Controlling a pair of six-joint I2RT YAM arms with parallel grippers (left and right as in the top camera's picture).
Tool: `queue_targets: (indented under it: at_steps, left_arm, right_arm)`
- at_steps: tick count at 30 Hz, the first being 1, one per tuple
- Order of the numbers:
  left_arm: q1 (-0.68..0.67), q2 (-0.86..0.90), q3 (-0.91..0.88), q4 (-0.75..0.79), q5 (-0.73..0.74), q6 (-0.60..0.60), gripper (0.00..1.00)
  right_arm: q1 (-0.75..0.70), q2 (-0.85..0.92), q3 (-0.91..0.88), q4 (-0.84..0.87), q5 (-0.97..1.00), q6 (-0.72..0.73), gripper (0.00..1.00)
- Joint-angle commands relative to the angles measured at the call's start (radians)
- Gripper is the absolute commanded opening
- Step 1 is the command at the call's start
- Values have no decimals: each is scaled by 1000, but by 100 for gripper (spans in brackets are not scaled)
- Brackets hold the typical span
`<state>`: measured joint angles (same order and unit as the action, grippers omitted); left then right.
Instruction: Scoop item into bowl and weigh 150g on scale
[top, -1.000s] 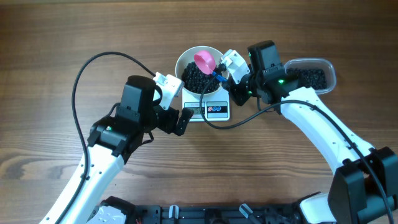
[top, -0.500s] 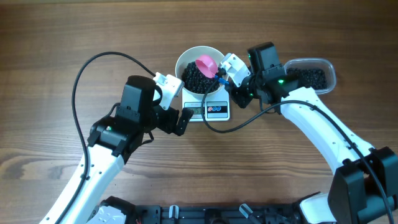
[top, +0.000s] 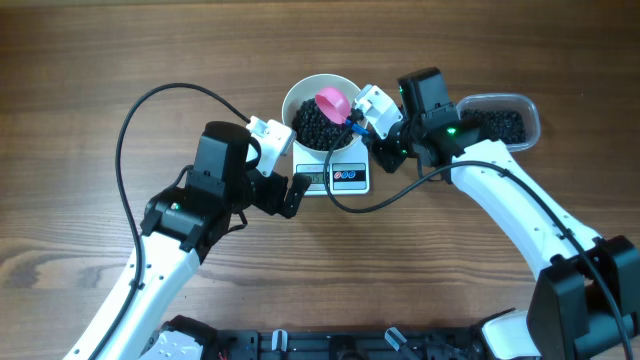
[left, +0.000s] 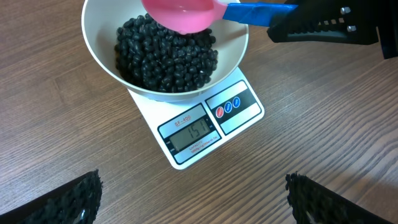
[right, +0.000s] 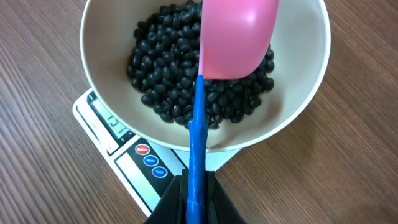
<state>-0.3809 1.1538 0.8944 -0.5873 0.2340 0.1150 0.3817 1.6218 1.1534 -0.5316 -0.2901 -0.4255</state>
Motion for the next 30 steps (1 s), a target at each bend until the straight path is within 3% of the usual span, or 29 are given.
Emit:
queue_targets:
  at_steps: [1,30]
  left_arm:
    - [-3,8,-5,0,9,11,100]
    - [-3,8,-5,0,8,11,100]
  right_arm:
    - [8,42,-1,11,5,-16,4]
    - [8,81,-1,75,2,-16,4]
